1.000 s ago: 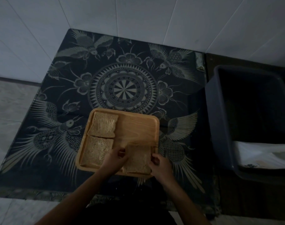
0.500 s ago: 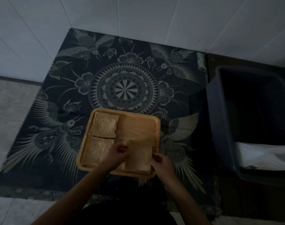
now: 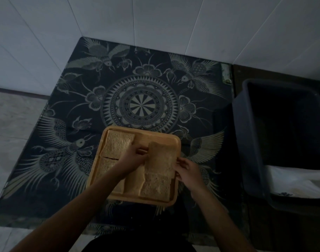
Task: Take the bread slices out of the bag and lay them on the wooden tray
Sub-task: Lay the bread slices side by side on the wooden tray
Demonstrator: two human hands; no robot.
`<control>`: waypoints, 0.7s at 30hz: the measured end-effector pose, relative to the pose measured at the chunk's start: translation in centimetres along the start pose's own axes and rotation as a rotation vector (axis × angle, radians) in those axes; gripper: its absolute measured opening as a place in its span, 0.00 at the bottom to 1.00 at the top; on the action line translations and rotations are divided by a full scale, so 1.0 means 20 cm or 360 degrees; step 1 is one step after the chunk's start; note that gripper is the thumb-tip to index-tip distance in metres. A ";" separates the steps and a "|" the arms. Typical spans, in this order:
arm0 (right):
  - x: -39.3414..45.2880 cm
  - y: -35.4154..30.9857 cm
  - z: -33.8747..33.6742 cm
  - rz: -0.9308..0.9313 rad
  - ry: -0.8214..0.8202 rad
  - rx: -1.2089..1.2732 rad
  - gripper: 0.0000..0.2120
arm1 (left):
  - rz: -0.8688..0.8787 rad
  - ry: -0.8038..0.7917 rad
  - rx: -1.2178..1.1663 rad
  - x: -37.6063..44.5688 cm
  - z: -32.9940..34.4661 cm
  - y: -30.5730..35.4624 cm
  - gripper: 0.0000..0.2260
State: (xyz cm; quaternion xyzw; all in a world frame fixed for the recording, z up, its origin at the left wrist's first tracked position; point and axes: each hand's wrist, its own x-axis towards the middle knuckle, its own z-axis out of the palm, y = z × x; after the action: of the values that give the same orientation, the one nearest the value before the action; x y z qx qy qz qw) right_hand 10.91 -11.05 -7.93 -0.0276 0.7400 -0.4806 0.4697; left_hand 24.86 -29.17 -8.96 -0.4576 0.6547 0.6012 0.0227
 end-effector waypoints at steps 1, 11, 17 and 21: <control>0.02 -0.01 0.00 -0.0005 0.0004 0.0007 0.07 | 0.0009 0.0029 0.0025 0.02 0.00 0.01 0.11; 0.24 0.00 0.01 -0.0040 0.0155 -0.0242 0.14 | 0.0018 0.0105 0.0200 0.20 0.04 0.05 0.12; 0.32 0.01 0.01 -0.0096 0.0185 -0.0507 0.15 | 0.0009 0.0124 0.0177 0.25 0.08 0.01 0.11; 0.32 0.03 0.00 -0.0158 0.0204 -0.0653 0.18 | 0.0029 0.0178 0.0243 0.26 0.10 -0.01 0.11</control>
State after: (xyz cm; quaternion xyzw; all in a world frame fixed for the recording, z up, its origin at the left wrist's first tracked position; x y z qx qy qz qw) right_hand 7.66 -13.94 -12.61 -0.1285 0.8484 -0.3431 0.3821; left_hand 20.98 -30.52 -12.66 -0.4813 0.7030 0.5233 0.0154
